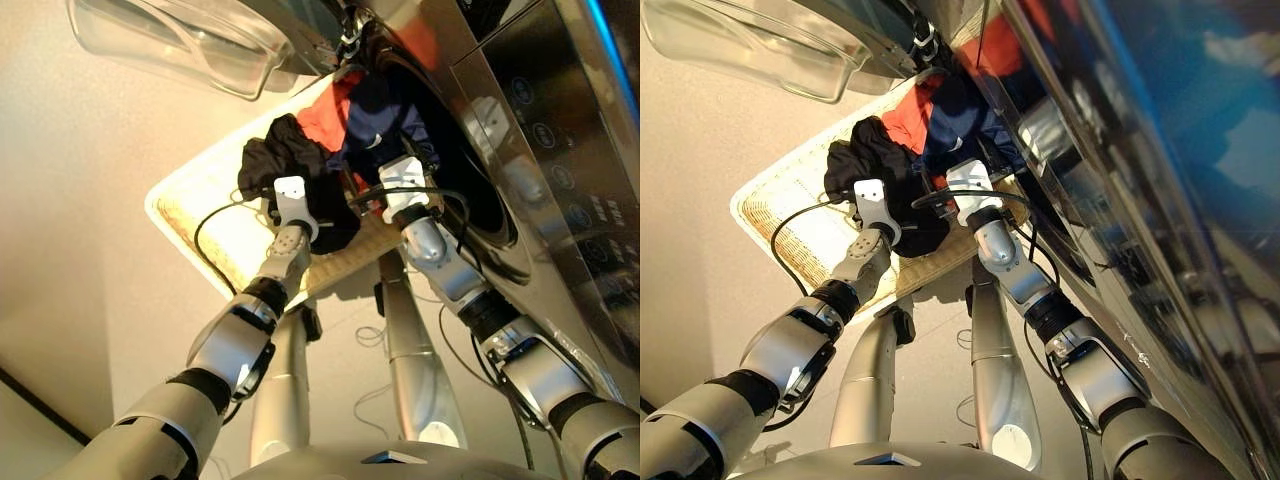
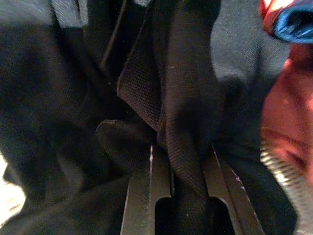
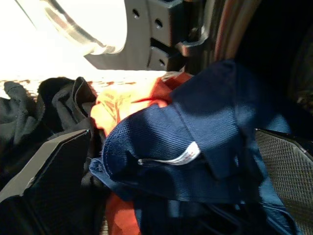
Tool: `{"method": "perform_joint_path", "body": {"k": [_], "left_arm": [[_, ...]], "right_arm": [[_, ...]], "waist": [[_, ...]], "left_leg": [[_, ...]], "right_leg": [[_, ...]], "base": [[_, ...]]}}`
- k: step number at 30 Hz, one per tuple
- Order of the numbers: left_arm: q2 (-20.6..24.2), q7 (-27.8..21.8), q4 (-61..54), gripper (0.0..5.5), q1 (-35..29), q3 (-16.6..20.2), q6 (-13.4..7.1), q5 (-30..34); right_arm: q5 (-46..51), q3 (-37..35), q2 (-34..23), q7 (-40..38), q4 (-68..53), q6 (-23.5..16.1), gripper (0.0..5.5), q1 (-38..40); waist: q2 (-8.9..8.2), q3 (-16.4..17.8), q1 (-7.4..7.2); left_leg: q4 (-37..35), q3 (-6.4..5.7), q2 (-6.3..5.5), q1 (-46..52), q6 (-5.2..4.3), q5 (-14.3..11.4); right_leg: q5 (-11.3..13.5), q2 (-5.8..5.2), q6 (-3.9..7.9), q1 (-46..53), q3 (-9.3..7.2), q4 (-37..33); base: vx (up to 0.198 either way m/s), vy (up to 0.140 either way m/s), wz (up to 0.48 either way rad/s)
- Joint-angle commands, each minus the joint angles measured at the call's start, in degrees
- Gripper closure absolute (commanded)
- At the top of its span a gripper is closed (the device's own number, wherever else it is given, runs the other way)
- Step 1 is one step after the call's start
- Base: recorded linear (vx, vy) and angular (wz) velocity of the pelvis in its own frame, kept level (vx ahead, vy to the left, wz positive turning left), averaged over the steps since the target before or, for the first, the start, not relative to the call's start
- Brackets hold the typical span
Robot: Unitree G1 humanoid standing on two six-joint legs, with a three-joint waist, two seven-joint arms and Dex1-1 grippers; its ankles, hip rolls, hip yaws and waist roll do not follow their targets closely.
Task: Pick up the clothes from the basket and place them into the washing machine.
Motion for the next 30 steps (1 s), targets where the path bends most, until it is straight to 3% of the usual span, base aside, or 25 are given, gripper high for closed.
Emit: {"method": "perform_joint_path", "body": {"k": [1, 4, 5, 13, 21, 29, 30], "left_arm": [[1.3, -1.89, -3.7, 5.5, 0.97, 1.54, -2.79, -3.22], [2.03, -3.76, -8.92, 5.5, 3.2, 0.86, -3.68, -6.53], [2.28, -4.27, -10.42, 5.5, 3.66, 0.67, -4.0, -7.52], [4.62, -6.9, -32.98, 5.5, 7.9, -3.38, -5.93, -18.16], [5.37, -8.25, -42.16, 5.5, 10.53, -5.67, -5.55, -21.14], [4.93, -7.32, -47.78, 5.5, 12.41, -8.22, -5.51, -24.95], [4.98, -7.36, -48.23, 5.5, 12.59, -8.5, -5.46, -25.09]], "right_arm": [[-3.26, 0.34, 2.61, 1.09, 1.11, -1.62, 0.0, -1.54], [-6.47, 1.43, 1.79, 1.3, 4.47, -0.44, 0.0, -0.71], [-7.5, 1.86, 1.51, 1.45, 5.64, -0.15, 0.0, -0.56], [-13.09, 5.9, 0.9, 4.8, 7.91, 1.66, 0.0, 1.36], [-18.23, 8.68, 0.07, 5.44, 4.56, 1.18, 0.0, 0.3], [-27.15, 6.83, 1.85, -1.78, 5.57, 3.45, 0.0, -5.6], [-26.93, 6.37, 2.29, -1.85, 6.5, 3.82, 2.85, -6.43]], "waist": [[-0.45, 0.49, 0.61], [-0.56, 0.31, 1.33], [-0.97, 0.39, 1.23], [-0.43, 0.29, 3.21], [0.14, -0.61, 4.3], [1.28, -1.11, 5.55], [1.42, -1.15, 5.7]], "left_leg": [[3.13, -4.8, -0.26, 4.79, -2.0, -4.56], [1.01, -5.13, -0.86, 8.23, -2.27, -3.65], [0.36, -4.89, -1.46, 8.5, -2.03, -1.75], [-3.41, -5.76, -2.93, 15.83, -2.03, -0.34], [-3.39, -6.15, -3.12, 17.27, -1.67, -0.62], [-2.64, -6.39, -3.01, 16.81, -1.27, -0.95], [-2.7, -6.44, -3.07, 16.79, -1.25, -0.92]], "right_leg": [[-5.12, -1.55, 4.25, 6.31, -5.29, 1.02], [-4.65, -2.08, 4.39, 9.99, -5.89, -0.44], [-2.96, -2.63, 4.17, 10.6, -6.07, -1.35], [-2.8, -3.54, 4.33, 18.88, -7.84, -4.77], [-3.4, -3.34, 4.19, 20.65, -7.62, -5.16], [-4.1, -3.18, 4.01, 20.5, -7.54, -4.79], [-4.12, -3.19, 3.99, 20.51, -7.56, -4.87]], "base": [[0.0, 0.0, 0.0], [-0.034, -0.013, 0.072], [-0.1, -0.042, 0.211], [-0.013, -0.005, 0.021], [0.0, 0.0, 0.0], [0.0, 0.0, 0.0], [0.0, 0.0, 0.0]]}}
